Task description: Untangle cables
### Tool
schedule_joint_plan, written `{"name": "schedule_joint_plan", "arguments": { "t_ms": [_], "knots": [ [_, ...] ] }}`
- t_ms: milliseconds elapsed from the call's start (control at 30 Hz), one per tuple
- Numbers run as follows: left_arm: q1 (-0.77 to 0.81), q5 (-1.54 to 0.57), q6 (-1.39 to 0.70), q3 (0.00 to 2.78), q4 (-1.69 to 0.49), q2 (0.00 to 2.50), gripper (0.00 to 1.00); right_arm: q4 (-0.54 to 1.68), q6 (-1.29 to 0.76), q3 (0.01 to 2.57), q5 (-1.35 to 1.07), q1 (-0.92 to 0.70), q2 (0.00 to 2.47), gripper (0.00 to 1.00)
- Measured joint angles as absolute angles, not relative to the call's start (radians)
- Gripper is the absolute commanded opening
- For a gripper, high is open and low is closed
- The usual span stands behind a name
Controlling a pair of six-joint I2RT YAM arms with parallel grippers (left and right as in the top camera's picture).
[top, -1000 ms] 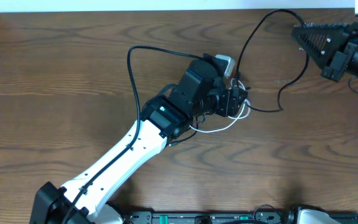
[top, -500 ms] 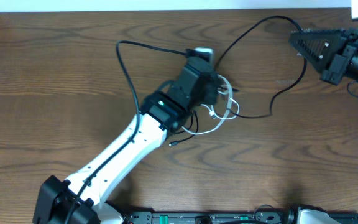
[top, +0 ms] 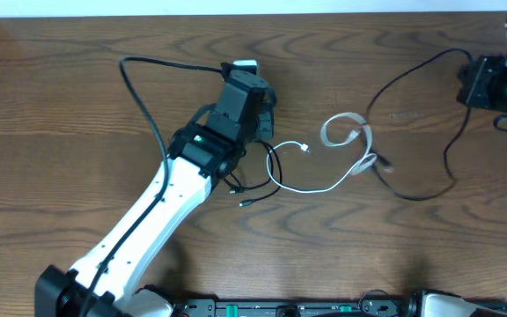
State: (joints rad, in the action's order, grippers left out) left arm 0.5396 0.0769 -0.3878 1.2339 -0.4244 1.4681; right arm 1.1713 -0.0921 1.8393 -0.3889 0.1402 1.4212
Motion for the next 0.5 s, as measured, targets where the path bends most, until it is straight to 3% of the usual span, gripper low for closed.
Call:
{"name": "schedule_joint_plan", "arguments": {
  "t_ms": [267, 367, 500],
  "knots": [
    [0.540, -0.112, -0.385, 1.234, -0.421, 1.456, 0.24, 1.045, 0.233, 1.839, -1.198, 0.136, 1.430, 0.01],
    [0.540, -0.165, -0.384, 1.234, -0.422, 1.456, 0.26, 0.992, 0.238, 1.839, -1.313, 0.136, 1.430, 0.01],
    [0.540, -0.200, -0.384, 1.234, -0.423, 1.456, 0.27, 0.989, 0.200, 1.839, -1.290, 0.136, 1.430, 0.01]
  ]
}}
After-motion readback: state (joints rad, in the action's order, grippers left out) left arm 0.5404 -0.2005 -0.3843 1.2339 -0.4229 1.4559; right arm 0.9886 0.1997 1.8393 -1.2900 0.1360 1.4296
